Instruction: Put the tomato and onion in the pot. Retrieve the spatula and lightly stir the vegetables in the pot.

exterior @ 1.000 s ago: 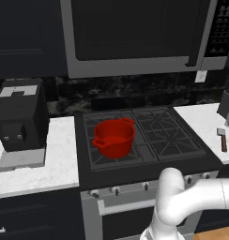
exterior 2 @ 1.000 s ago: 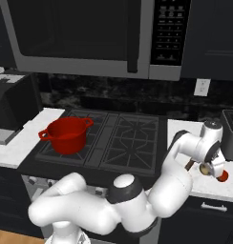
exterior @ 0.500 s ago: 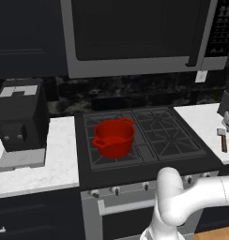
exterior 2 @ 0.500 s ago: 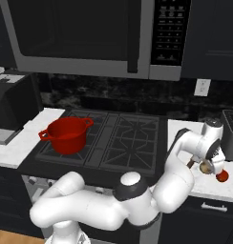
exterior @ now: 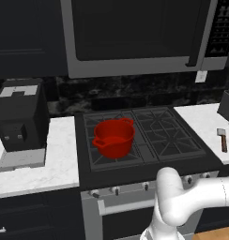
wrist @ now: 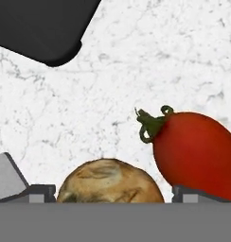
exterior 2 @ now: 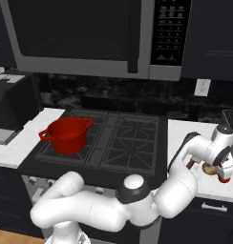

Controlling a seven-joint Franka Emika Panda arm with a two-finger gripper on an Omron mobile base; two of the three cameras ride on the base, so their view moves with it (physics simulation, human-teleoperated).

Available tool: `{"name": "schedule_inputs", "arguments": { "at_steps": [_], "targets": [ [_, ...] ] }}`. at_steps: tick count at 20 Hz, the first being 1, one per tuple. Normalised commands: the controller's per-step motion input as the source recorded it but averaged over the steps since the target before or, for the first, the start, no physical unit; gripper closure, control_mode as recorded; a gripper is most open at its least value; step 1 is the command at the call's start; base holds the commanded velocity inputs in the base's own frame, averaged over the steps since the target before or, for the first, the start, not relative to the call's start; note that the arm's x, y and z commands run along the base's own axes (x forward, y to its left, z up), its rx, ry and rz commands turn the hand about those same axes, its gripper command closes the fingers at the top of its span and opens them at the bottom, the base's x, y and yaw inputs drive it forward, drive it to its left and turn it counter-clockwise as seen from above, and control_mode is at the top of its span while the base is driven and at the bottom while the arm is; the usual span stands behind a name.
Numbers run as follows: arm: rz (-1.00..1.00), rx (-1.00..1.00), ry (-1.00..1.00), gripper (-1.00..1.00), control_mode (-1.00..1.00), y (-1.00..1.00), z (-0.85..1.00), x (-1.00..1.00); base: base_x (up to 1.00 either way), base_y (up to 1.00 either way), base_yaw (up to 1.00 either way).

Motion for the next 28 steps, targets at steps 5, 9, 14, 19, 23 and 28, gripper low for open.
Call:
{"name": "schedule_inputs", "arguments": {
  "at_steps": [5, 9, 14, 19, 23, 28],
  "targets": [
    [0.01, 0.0, 0.0, -1.0, -1.0, -0.01, -0.66, 0.03, 0.0, 0.0, 0.0],
    [0.01, 0.0, 0.0, 1.0, -1.0, 0.0, -0.65, 0.0, 0.0, 0.0, 0.0],
    [0.03, 0.05, -0.01, 1.0, -1.0, 0.06, -0.07, -0.29, 0.0, 0.0, 0.0],
    [0.19, 0.0, -0.08, 1.0, -1.0, 0.72, 0.62, -0.79, 0.0, 0.0, 0.0],
    [0.33, -0.22, -0.05, 1.0, -1.0, 1.0, 0.49, -0.74, 0.0, 0.0, 0.0],
    [0.32, -0.33, -0.08, 1.0, -1.0, 1.0, 0.3, -0.66, 0.0, 0.0, 0.0]
  ]
}}
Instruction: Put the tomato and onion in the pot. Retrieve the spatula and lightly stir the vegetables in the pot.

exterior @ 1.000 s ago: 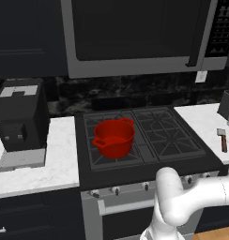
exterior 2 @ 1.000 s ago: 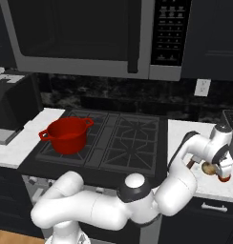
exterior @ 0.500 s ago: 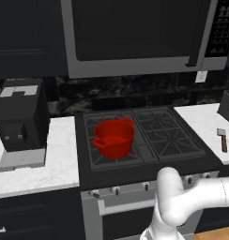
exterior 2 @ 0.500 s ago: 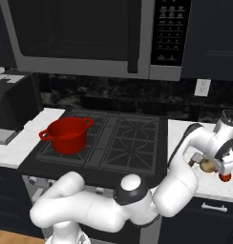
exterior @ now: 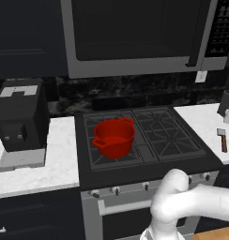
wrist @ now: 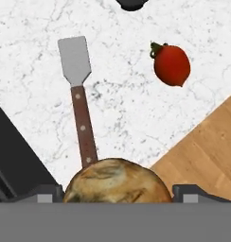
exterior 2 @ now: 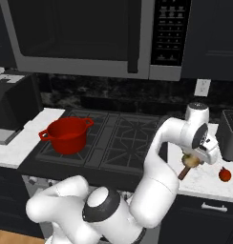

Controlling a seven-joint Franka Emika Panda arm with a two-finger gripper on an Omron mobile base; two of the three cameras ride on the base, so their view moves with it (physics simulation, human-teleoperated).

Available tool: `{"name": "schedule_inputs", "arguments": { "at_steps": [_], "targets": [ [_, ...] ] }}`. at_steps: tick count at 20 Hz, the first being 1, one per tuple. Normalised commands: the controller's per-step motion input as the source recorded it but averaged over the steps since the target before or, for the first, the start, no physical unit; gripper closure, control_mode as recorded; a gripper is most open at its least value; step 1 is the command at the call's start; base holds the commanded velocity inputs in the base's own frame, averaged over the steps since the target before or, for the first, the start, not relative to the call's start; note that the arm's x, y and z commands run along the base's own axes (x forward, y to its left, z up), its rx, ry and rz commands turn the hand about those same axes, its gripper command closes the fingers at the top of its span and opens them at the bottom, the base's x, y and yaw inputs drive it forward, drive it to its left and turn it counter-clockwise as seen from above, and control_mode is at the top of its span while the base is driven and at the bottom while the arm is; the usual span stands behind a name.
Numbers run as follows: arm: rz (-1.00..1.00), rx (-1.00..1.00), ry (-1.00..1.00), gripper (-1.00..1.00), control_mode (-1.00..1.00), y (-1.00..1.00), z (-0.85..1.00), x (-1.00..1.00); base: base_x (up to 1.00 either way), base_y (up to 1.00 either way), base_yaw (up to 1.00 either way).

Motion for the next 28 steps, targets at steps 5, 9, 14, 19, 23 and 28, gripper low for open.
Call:
{"name": "schedule_inputs", "arguments": {
  "at_steps": [5, 9, 14, 19, 23, 28],
  "targets": [
    [0.27, -0.29, -0.11, 1.0, -1.0, 1.0, 0.51, -0.53, 0.0, 0.0, 0.0],
    [0.27, -0.2, -0.08, 1.0, -1.0, 1.0, 0.39, -0.33, 0.0, 0.0, 0.0],
    [0.26, -0.13, -0.04, 1.0, -1.0, 1.0, 0.49, -0.21, 0.0, 0.0, 0.0],
    [0.1, 0.0, 0.0, 1.0, -1.0, 1.0, 0.49, -0.12, 0.0, 0.0, 0.0],
    [0.02, 0.07, 0.0, 1.0, -1.0, 1.0, 0.68, -0.06, 0.0, 0.0, 0.0],
    [0.0, 0.2, 0.0, 1.0, -1.0, 0.92, 0.74, -0.01, 0.0, 0.0, 0.0]
  ]
}}
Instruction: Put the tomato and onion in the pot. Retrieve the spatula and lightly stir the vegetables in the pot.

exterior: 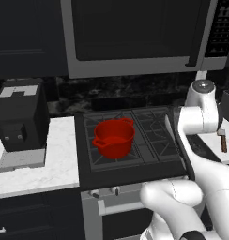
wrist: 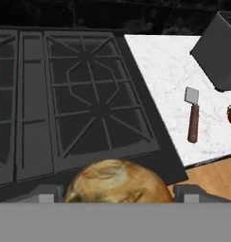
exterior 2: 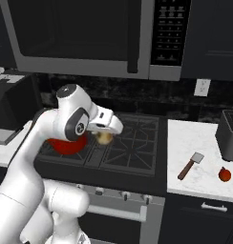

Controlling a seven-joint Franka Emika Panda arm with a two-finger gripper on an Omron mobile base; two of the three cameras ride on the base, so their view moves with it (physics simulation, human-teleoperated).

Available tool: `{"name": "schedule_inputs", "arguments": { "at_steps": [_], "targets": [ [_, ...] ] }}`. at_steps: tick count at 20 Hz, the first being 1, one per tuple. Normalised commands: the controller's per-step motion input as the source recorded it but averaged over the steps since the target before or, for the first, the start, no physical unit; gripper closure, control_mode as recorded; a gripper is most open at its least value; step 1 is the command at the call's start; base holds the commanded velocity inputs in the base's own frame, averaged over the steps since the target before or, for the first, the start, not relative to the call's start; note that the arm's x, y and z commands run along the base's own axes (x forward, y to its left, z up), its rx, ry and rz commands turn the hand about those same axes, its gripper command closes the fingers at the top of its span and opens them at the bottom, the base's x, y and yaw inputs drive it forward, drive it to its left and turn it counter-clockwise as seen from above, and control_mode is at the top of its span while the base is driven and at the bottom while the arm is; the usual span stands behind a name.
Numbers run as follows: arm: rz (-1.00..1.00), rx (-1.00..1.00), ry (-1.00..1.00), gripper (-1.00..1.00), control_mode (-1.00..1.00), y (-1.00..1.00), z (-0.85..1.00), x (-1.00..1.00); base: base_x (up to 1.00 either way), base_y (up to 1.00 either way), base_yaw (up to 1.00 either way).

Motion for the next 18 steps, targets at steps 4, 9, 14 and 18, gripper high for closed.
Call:
{"name": "schedule_inputs", "arguments": {
  "at_steps": [4, 9, 14, 18],
  "targets": [
    [0.16, 0.08, -0.01, 1.0, -1.0, 0.99, -0.2, 0.12, 0.0, 0.0, 0.0],
    [0.19, 0.0, -0.11, 1.0, -1.0, 1.0, -0.59, 0.0, 0.0, 0.0, 0.0],
    [0.13, 0.0, -0.17, 1.0, -1.0, 0.96, -0.09, 0.14, 0.0, 0.0, 0.0],
    [0.08, 0.0, -0.11, 1.0, -1.0, 0.8, 0.15, 0.3, 0.0, 0.0, 0.0]
  ]
}}
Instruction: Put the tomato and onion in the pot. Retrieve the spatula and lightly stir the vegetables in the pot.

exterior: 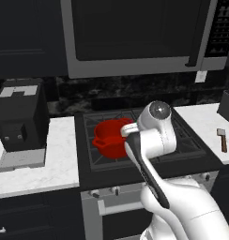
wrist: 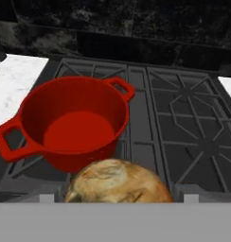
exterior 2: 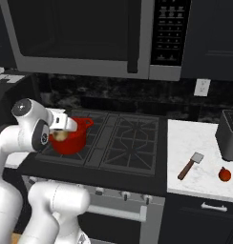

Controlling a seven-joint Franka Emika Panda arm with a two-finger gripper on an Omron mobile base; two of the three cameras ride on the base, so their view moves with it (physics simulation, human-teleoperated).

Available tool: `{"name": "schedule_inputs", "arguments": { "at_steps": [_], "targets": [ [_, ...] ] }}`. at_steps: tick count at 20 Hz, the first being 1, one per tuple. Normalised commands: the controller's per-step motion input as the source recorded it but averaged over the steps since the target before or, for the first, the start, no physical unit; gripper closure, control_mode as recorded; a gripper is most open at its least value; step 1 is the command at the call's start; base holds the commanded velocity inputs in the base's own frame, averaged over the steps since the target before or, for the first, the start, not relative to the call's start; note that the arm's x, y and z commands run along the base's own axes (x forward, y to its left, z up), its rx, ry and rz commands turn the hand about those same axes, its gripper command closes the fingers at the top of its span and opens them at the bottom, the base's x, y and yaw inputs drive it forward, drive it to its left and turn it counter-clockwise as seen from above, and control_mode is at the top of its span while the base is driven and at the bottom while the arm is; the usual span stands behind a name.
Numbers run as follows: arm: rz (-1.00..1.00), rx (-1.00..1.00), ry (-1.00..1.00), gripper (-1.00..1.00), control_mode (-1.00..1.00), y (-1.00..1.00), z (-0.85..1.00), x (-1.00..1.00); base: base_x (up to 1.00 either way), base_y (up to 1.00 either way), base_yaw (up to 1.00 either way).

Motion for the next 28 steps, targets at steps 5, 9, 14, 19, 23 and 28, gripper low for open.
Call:
{"name": "schedule_inputs", "arguments": {
  "at_steps": [5, 9, 14, 19, 23, 28],
  "targets": [
    [0.01, 0.03, 0.0, 1.0, -1.0, 0.37, 0.1, 0.59, 0.0, 0.0, 0.0],
    [0.0, 0.06, 0.09, 1.0, -1.0, 0.01, -0.22, 0.99, 0.0, 0.0, 0.0],
    [0.0, 0.0, 0.11, 1.0, -1.0, 0.2, -0.51, 0.76, 0.0, 0.0, 0.0],
    [0.0, 0.0, 0.07, 1.0, -1.0, 0.41, -0.37, 0.44, 0.0, 0.0, 0.0],
    [0.0, 0.0, 0.03, 1.0, -1.0, 0.2, -0.28, 0.27, 0.0, 0.0, 0.0],
    [0.0, 0.0, 0.0, 1.0, -1.0, 0.02, -0.23, 0.35, 0.0, 0.0, 0.0]
  ]
}}
